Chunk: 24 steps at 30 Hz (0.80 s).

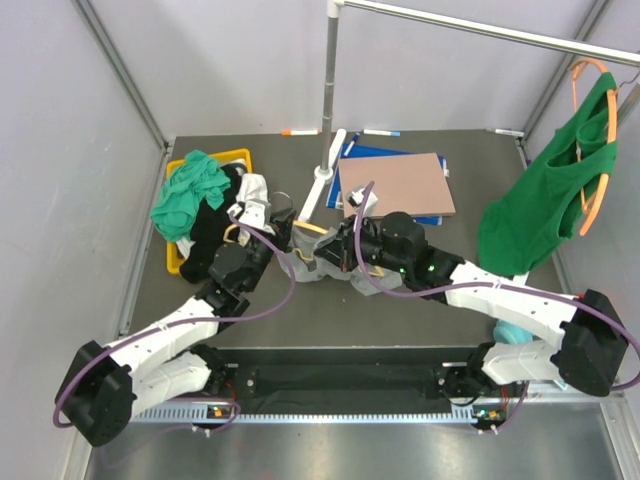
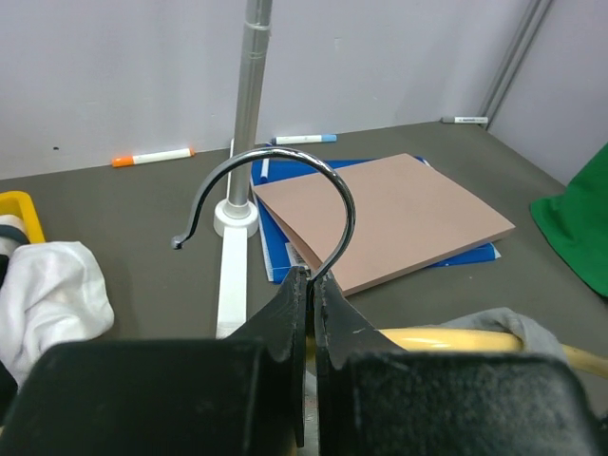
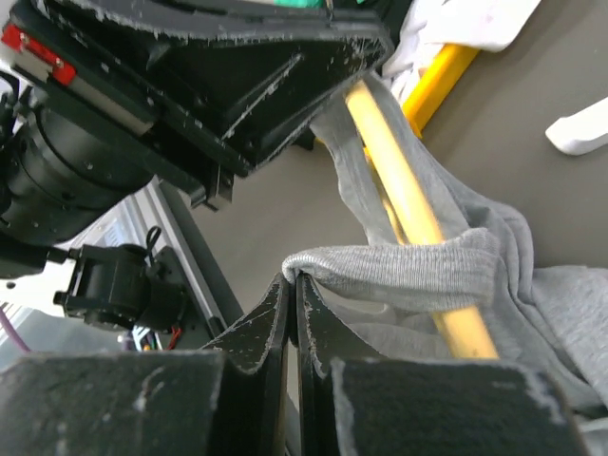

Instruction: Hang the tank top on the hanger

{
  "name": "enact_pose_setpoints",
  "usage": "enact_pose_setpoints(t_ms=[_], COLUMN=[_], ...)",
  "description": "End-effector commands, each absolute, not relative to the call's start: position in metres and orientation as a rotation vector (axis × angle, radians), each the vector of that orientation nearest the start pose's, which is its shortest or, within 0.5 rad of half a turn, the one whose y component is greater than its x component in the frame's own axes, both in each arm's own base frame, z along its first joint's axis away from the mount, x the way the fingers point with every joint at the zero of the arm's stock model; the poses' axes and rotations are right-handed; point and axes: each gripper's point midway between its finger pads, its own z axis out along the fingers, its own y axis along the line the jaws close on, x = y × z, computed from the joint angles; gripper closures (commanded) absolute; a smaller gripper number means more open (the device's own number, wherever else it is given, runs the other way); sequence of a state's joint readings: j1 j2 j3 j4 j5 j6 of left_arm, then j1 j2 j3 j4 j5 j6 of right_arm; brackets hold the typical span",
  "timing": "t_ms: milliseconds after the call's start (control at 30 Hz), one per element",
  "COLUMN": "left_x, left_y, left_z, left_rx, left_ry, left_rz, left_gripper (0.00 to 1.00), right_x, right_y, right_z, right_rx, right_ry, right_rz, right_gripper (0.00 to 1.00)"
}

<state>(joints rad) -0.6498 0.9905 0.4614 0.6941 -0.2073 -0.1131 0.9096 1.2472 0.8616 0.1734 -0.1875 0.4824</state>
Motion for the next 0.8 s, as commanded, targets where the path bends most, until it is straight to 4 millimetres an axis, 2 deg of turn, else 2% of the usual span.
enact_pose_setpoints(t_ms=[0, 133, 233, 267, 333, 367, 400, 533, 567, 633, 667, 767], left_x=[0.303, 0.301, 0.303, 0.304, 0.31, 0.312, 0.31, 0.318, 0.318, 0.318, 0.318, 0.313], left_y=[-0.201, -0.202, -0.206, -0.209, -0.21, -0.211, -0.218, -0.211, -0.21, -0.208, -0.208, -0.212], left_z=[0.285, 0.288, 0.291, 0.294, 0.29, 0.298, 0.298, 0.304, 0.306, 0.308, 0.307, 0.307], left_rx=[0.19, 0.187, 0.191, 0.211, 0.253, 0.263, 0.302, 0.306, 0.306, 0.31, 0.316, 0.341], left_ry=[1.331, 1.322, 1.323, 1.314, 1.327, 1.318, 1.321, 1.318, 1.318, 1.317, 1.321, 1.322], left_rz=[-0.567, -0.584, -0.595, -0.601, -0.586, -0.602, -0.654, -0.686, -0.698, -0.713, -0.721, -0.763], left_gripper=[1.0, 1.0, 1.0, 1.0, 1.0, 1.0, 1.0, 1.0, 1.0, 1.0, 1.0, 1.0], right_x=[0.225, 0.225, 0.218, 0.216, 0.213, 0.21, 0.21, 0.206, 0.205, 0.21, 0.209, 0.21], right_y=[0.367, 0.369, 0.37, 0.368, 0.36, 0.352, 0.348, 0.32, 0.311, 0.295, 0.288, 0.28], right_z=[0.282, 0.282, 0.279, 0.276, 0.282, 0.288, 0.289, 0.29, 0.297, 0.294, 0.299, 0.288], right_rx=[-0.536, -0.56, -0.606, -0.619, -0.624, -0.637, -0.641, -0.652, -0.642, -0.602, -0.59, -0.594], right_ry=[1.724, 1.732, 1.747, 1.764, 1.747, 1.734, 1.73, 1.75, 1.728, 1.744, 1.726, 1.733], right_rz=[1.122, 1.11, 1.093, 1.078, 1.049, 1.03, 1.012, 0.906, 0.882, 0.808, 0.795, 0.749], right_gripper=[1.0, 0.97, 0.74, 0.58, 0.41, 0.29, 0.24, 0.13, 0.11, 0.1, 0.08, 0.07])
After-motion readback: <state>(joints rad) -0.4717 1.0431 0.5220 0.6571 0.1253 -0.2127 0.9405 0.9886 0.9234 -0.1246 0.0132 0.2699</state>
